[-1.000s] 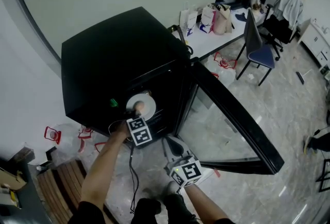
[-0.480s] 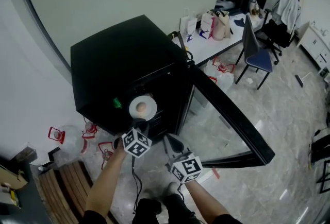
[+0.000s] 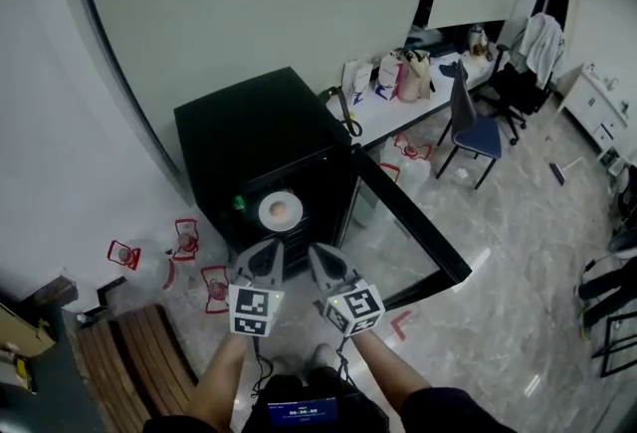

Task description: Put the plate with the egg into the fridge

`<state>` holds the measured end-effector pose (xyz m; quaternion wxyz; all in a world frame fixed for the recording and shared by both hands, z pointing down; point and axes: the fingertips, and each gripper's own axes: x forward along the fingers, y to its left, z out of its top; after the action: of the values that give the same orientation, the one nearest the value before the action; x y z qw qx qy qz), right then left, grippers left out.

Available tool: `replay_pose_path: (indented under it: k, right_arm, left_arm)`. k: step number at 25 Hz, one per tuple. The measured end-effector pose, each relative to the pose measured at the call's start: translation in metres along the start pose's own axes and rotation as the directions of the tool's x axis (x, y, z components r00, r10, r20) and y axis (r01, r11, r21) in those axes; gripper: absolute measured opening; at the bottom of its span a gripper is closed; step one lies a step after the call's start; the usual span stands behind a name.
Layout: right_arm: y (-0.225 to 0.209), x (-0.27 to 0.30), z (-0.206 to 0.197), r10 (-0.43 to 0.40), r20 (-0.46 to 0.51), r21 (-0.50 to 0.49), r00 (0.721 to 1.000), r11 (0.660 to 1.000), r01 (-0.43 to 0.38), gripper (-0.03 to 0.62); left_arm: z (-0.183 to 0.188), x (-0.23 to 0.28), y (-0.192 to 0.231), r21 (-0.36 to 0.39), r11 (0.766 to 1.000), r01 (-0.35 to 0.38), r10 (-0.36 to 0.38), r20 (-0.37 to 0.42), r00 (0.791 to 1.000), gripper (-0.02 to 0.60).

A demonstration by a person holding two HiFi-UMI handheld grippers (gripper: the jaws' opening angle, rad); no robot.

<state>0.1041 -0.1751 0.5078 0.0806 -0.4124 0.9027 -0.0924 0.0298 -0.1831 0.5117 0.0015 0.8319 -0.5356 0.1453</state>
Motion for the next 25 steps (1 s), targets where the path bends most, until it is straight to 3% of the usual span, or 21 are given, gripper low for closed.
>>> replay_pose_path:
  k: [7, 25]
  right_arm:
    - [0.054, -0.006, 0.042, 0.046, 0.031, -0.032, 0.998, 0.998, -0.045, 0.008]
    - [0.087, 0.0, 0.042, 0.04, 0.025, -0.071, 0.999, 0.997, -0.038, 0.008]
  left_arm:
    - [0.045, -0.059, -0.006, -0.064, 0.998, 0.017, -0.01, 0.109, 0.994, 0.009]
    - [0.042, -0.084, 0.011, -0.075, 0.997, 0.035, -0.024, 0.143, 0.989, 0.009]
